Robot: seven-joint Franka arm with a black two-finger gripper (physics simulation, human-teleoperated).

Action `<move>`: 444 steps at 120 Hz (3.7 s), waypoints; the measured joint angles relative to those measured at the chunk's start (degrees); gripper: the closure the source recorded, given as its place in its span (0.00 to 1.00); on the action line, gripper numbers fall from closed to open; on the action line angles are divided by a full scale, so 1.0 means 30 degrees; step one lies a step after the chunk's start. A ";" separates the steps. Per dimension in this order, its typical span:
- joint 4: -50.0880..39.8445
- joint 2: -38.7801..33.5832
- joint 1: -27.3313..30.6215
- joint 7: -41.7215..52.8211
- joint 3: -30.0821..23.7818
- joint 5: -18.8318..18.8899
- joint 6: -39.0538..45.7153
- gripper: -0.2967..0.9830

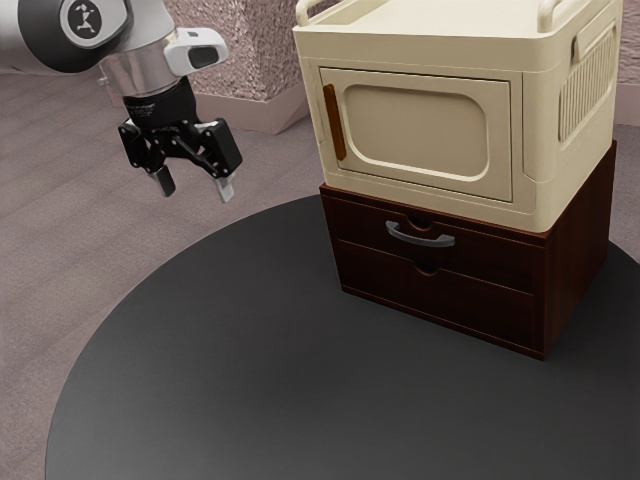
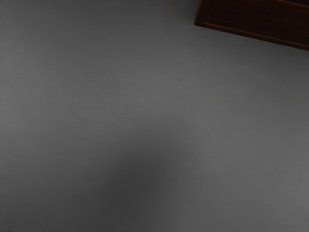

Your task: Pull the drawer handle with one arm to open the drawer

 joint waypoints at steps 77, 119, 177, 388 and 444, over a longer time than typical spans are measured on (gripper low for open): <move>0.3992 -0.1665 0.0008 -0.0324 -0.0074 -0.0148 -0.0336 0.23; -0.8157 -0.6701 -0.0064 -0.0454 -0.0298 0.0017 0.1879 0.23; -1.4612 -1.0132 -0.1329 0.6476 -0.0826 0.0049 0.4612 0.23; -1.3690 -0.4136 -0.2061 3.0772 -0.4039 -0.2500 1.7713 0.23; -1.2191 -0.2279 -0.1742 3.1407 -0.3866 -0.2458 1.7902 0.23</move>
